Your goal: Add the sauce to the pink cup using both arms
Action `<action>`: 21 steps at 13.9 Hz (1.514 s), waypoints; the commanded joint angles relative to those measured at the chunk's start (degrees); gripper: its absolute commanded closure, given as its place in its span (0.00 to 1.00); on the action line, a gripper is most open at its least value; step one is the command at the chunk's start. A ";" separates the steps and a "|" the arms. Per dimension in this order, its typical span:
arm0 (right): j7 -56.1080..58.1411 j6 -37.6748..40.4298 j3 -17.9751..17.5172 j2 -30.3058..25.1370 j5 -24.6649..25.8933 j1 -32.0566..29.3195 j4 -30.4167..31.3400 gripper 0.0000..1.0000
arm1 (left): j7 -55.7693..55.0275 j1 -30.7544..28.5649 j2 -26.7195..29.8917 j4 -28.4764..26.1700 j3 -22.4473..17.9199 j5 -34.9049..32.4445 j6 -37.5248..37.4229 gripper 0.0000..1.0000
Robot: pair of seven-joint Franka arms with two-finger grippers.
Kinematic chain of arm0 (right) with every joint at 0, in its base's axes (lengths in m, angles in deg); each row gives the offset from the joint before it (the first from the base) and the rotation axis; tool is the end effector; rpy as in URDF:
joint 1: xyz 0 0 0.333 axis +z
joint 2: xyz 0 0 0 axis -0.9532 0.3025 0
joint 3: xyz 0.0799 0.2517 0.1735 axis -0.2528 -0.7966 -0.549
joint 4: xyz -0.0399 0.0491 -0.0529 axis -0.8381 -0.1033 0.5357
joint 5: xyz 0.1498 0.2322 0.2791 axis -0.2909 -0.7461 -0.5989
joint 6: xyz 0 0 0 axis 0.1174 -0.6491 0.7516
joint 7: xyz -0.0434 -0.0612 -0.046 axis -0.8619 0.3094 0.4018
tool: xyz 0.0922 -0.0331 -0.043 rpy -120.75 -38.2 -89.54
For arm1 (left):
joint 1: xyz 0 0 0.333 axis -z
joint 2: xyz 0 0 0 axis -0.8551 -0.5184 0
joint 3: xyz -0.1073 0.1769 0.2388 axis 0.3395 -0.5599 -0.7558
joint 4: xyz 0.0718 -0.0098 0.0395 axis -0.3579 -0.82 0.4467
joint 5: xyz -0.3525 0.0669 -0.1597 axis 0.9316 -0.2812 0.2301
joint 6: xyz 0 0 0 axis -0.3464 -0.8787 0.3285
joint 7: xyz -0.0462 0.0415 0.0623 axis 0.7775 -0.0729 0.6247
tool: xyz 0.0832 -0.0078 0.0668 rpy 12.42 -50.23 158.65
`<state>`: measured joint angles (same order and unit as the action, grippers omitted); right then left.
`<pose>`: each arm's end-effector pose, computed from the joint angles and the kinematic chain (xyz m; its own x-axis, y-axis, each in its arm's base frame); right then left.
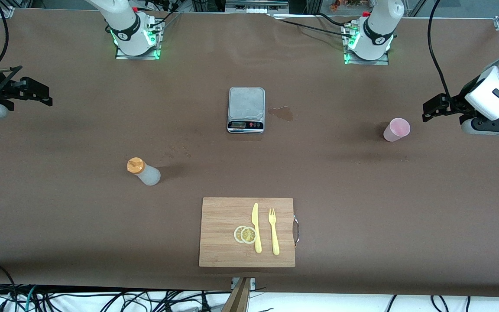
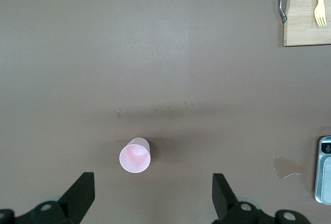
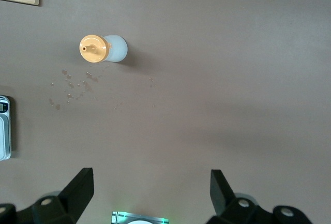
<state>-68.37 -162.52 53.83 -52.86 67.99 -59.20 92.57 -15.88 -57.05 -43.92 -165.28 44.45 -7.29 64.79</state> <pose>0.5646 -0.0026 0.5980 0.9836 0.1413 -0.1122 0.1416 -0.9899 -0.0051 0.5694 -0.0316 0.5755 0.9974 -0.0347 -0.0637 -0.0345 -0.9994 0.0053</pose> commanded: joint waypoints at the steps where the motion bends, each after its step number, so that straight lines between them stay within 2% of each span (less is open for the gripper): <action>1: -0.95 -0.06 0.36 -1.02 -0.49 0.17 0.73 0.00 | 0.53 -0.49 0.11 -0.08 -0.02 0.48 -0.69 0.00; 4: -1.04 -0.68 0.45 -1.20 -0.58 -0.01 1.25 0.00 | 0.45 -0.49 -1.64 1.05 0.15 0.57 -0.69 0.00; 6: -1.74 -1.55 -0.68 -1.29 -0.40 -1.31 1.34 0.00 | 0.45 -0.40 -2.08 1.23 0.24 0.57 -0.69 0.00; 7: -1.75 -2.17 -4.61 -1.02 -0.49 -5.59 1.34 0.00 | 0.45 -0.31 -2.08 1.32 0.33 0.57 -0.60 0.00; 8: -1.66 -2.96 -6.73 -0.94 -0.58 -8.33 1.69 0.00 | 0.45 -0.14 -2.08 1.32 0.33 0.57 -0.60 0.00; 21: -1.48 -3.14 -5.96 -1.37 0.12 -8.27 0.73 0.00 | 0.27 0.22 -2.08 1.23 0.50 0.40 -0.69 0.00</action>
<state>-69.46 -165.16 48.59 -53.15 68.00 -67.11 93.21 -15.85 -56.97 -45.48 -165.28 44.84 -7.29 64.77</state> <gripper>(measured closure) 0.000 0.000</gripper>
